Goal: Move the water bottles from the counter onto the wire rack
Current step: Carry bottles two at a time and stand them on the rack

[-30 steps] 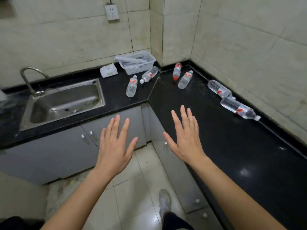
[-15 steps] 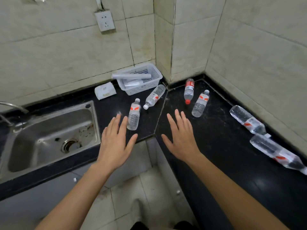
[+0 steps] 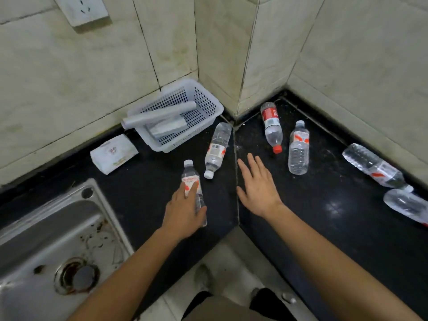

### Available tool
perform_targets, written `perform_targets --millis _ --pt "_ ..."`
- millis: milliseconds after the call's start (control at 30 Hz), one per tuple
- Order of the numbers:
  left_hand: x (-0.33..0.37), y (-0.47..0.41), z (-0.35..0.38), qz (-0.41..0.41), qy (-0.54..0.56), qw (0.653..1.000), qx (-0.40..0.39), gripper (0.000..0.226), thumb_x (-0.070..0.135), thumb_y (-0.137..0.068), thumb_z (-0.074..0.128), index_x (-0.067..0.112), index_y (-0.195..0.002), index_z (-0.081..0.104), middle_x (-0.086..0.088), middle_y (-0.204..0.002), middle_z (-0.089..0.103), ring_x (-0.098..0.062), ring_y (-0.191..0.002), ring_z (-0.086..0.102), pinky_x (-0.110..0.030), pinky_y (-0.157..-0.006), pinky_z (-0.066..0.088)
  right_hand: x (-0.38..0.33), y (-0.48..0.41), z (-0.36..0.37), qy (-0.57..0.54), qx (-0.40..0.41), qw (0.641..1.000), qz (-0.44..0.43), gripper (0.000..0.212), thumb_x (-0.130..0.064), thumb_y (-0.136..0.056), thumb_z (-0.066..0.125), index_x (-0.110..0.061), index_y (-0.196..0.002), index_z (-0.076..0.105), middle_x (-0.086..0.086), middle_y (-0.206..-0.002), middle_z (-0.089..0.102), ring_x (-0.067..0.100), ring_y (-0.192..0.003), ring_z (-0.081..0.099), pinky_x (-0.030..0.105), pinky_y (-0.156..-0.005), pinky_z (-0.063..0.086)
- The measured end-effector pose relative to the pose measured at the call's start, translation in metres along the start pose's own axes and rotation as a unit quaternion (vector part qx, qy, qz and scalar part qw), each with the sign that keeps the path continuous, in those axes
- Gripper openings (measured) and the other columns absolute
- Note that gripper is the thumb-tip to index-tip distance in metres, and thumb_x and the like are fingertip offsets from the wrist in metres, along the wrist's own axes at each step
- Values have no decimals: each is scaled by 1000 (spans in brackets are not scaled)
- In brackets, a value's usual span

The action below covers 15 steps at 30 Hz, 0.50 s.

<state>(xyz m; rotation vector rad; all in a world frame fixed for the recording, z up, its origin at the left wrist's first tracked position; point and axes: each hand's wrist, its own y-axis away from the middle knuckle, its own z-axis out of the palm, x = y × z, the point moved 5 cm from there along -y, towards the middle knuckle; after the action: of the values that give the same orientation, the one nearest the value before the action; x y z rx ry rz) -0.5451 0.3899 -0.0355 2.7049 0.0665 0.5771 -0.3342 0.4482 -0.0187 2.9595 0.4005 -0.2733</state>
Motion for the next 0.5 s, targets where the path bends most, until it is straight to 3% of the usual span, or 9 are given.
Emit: perform_targets --millis 167,267,367,433,500 --pt "-18 -31 22 -5 -34 998 -49 76 46 -99 48 25 -160 8 -18 -166 2 -38 -137 34 -50 -108 39 -13 -68 16 66 -56 996 -13 96 -7 -89 63 -19 -162 3 15 -169 -6 36 -156 -1 48 -124 18" --pt "-26 -35 30 8 -45 997 -64 77 47 -99 47 22 -160 6 -19 -164 -4 -38 -135 36 -48 -108 40 -23 -108 24 99 -104 989 -25 98 -2 -90 60 -25 -162 -3 13 -169 -15 39 -155 -6 50 -125 13" --pt "-29 -38 33 9 -33 996 -78 77 45 -101 46 19 -160 5 -21 -164 -9 -38 -137 35 -49 -110 40 -39 -135 38 158 -144 972 -95 96 -3 -94 58 -31 -161 -5 12 -168 -19 40 -155 -11 53 -125 10" --pt "-27 -42 37 18 -21 996 -84 78 43 -103 45 18 -160 -2 -21 -163 -17 -40 -139 32 -48 -113 38 -47 -142 50 198 -169 955 -143 92 -7 -95 58 -30 -162 -1 11 -169 -14 39 -155 -8 51 -124 18" --pt "-26 -45 41 19 -6 995 -94 78 40 -105 42 19 -160 -8 -19 -163 -25 -40 -141 29 -45 -114 36 -53 -145 53 214 -153 954 -145 90 -10 -90 67 -28 -161 14 10 -169 1 39 -155 5 47 -115 36"
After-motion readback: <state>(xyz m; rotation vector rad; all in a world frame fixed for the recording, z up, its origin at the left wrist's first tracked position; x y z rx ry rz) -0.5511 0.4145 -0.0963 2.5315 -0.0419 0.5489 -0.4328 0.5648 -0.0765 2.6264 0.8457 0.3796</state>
